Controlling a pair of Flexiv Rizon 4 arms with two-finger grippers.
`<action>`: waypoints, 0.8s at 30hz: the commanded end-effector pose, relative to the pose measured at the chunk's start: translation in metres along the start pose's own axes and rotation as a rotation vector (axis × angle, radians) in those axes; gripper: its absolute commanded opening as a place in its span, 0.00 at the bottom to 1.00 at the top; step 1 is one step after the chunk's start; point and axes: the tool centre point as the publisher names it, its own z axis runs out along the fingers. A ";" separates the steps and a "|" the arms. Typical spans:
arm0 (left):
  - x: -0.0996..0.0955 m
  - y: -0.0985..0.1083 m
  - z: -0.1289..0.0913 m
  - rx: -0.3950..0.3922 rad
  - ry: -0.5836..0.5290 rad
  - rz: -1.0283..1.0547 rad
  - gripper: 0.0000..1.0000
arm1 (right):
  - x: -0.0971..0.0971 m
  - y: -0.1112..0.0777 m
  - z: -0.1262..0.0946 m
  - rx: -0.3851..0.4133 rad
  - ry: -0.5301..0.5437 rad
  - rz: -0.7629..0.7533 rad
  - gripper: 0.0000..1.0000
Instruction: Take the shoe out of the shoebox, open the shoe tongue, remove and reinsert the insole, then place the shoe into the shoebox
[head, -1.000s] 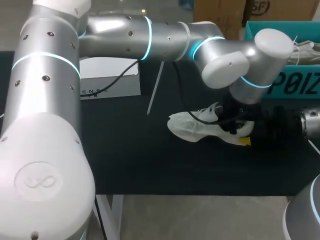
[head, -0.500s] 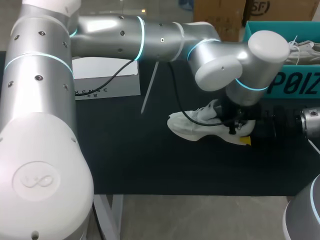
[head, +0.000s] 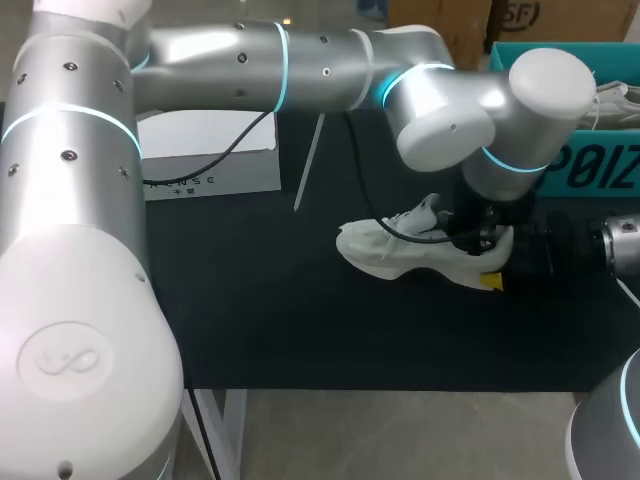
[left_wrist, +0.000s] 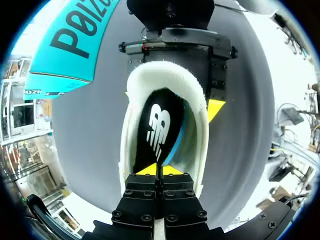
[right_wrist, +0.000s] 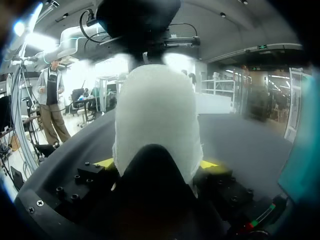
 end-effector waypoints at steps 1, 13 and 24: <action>-0.001 0.003 -0.017 0.008 -0.023 -0.004 0.00 | 0.001 -0.001 0.004 0.003 0.001 0.000 0.00; -0.005 0.010 -0.037 0.042 -0.050 -0.040 0.00 | 0.001 -0.001 0.004 0.003 0.001 0.000 0.00; -0.002 0.025 -0.053 0.122 -0.051 -0.127 0.00 | 0.001 -0.001 0.004 0.003 0.001 0.000 0.00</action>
